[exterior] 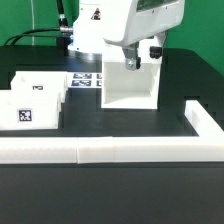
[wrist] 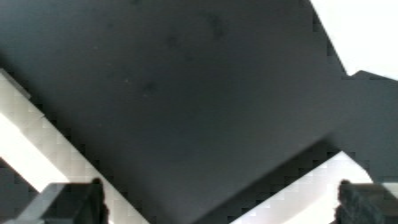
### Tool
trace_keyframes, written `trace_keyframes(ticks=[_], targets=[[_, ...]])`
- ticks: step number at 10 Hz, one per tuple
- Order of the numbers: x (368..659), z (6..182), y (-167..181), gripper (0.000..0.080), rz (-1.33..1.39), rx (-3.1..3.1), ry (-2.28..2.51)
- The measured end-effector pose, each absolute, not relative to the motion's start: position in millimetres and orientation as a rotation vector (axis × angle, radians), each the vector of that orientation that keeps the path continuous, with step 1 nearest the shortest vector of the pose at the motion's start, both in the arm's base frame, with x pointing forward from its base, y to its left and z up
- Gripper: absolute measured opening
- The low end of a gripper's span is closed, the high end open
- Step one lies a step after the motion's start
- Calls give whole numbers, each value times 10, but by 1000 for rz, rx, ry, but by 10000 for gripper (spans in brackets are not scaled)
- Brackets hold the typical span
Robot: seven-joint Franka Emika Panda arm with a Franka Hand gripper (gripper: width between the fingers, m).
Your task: Assemble drawer
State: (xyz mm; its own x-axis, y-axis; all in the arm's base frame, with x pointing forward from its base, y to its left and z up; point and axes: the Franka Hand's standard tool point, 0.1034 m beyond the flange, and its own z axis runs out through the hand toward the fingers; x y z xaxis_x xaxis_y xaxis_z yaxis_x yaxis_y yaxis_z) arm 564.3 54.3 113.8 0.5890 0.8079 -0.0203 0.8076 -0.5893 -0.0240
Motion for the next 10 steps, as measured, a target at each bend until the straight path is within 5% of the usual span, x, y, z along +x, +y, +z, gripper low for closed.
trace_keyframes(ticks=[7,10], targets=[[5639,1138,546,650,46,-2789,-1418],[5184,1305,722,650,31,-2941,-1129]])
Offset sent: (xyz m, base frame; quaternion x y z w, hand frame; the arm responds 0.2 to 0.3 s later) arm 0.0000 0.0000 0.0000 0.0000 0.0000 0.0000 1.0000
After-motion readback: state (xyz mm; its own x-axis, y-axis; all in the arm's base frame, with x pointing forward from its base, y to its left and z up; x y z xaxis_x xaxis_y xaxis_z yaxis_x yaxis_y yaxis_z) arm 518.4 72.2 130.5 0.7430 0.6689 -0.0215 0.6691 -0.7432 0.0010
